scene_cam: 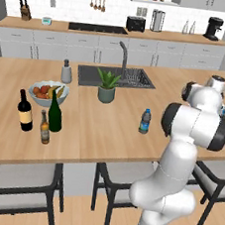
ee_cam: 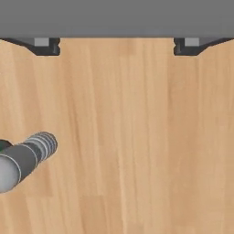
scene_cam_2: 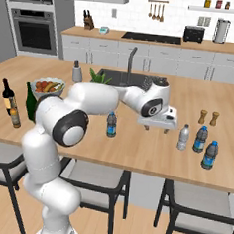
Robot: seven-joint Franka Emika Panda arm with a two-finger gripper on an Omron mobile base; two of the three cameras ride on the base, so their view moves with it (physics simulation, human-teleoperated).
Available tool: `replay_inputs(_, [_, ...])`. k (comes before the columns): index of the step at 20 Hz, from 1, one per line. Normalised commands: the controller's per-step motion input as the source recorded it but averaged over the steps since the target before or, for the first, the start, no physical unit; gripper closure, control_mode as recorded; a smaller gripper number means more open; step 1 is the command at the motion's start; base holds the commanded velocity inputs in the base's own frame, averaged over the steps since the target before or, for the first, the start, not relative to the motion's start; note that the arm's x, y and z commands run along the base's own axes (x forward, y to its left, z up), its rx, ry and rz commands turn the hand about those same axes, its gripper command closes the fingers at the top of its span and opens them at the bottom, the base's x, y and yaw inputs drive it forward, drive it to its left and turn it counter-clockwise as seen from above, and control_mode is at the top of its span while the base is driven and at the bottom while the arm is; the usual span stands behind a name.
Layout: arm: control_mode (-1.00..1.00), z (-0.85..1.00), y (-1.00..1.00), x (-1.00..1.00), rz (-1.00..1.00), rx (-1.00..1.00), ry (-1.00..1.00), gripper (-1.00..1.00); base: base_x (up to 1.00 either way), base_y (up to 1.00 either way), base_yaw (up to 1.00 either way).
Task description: Move the plastic bottles in the middle to the plastics group, and the glass bottles in the middle to the glass group.
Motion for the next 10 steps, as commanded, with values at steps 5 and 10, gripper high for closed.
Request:
replay_inputs(5, [-1.0, 0.01, 0.98, -0.03, 0.23, 0.02, 0.37, -1.0, 0.0, 0.0, 0.0])
replay_inputs(10, [-1.0, 0.06, 0.7, -0.03, 0.19, 0.28, 0.01, -1.0, 0.0, 0.0, 0.0])
